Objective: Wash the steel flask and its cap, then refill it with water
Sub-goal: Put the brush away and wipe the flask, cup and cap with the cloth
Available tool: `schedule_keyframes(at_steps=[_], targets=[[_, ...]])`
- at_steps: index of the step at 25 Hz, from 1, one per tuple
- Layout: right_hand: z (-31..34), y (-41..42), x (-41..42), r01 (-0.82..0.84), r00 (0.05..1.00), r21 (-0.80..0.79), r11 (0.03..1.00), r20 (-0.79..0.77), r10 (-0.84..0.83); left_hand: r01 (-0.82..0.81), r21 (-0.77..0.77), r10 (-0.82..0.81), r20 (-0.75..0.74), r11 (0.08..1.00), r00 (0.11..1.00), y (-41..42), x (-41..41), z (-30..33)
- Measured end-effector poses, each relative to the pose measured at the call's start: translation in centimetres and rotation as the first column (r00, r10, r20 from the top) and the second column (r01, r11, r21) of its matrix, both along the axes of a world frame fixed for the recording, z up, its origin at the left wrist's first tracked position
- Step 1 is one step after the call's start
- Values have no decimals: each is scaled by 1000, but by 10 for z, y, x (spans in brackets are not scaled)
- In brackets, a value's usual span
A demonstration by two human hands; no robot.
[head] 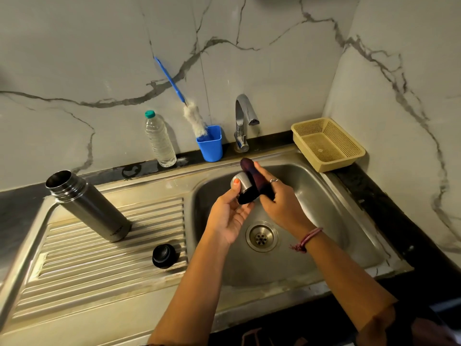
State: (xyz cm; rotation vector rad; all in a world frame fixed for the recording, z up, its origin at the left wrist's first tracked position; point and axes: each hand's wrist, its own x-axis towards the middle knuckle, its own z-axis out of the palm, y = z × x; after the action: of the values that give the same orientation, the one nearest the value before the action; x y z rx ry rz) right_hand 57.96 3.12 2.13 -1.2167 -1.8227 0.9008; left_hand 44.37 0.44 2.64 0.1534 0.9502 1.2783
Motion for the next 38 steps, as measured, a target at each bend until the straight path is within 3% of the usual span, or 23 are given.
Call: schedule_keyframes(at_steps=[5, 9, 14, 19, 23, 28, 32, 36, 38], targets=[[-7, -6, -4, -42, 966, 227, 973, 256, -18, 2, 25, -1, -56, 1000, 998, 0, 3, 0], [-2, 5, 4, 102, 986, 93, 990, 123, -113, 23, 87, -24, 6, 996, 1000, -2, 5, 5], [-4, -5, 1, -41, 969, 380, 924, 240, -55, -5, 140, 4, 6, 990, 1000, -1, 9, 5], [8, 0, 2, 82, 996, 203, 976, 29, -89, 19, 217, -31, 51, 976, 998, -1, 10, 5], [-1, -10, -1, -48, 963, 468, 883, 256, -83, 15, 232, -15, -2, 972, 1000, 2, 12, 2], [11, -1, 5, 100, 989, 257, 961, 82, -124, 21, 250, -36, 58, 968, 998, -2, 16, 0], [4, -16, 0, -41, 951, 537, 842, 279, -132, 21, 299, -33, 36, 954, 999, 0, 16, 0], [9, -6, 5, 111, 988, 338, 934, 64, -141, 43, 320, -61, 47, 946, 997, -2, 15, 3], [12, -11, 1, 107, 983, 374, 921, 102, -156, 34, 311, -57, 64, 950, 996, -2, 16, 6]])
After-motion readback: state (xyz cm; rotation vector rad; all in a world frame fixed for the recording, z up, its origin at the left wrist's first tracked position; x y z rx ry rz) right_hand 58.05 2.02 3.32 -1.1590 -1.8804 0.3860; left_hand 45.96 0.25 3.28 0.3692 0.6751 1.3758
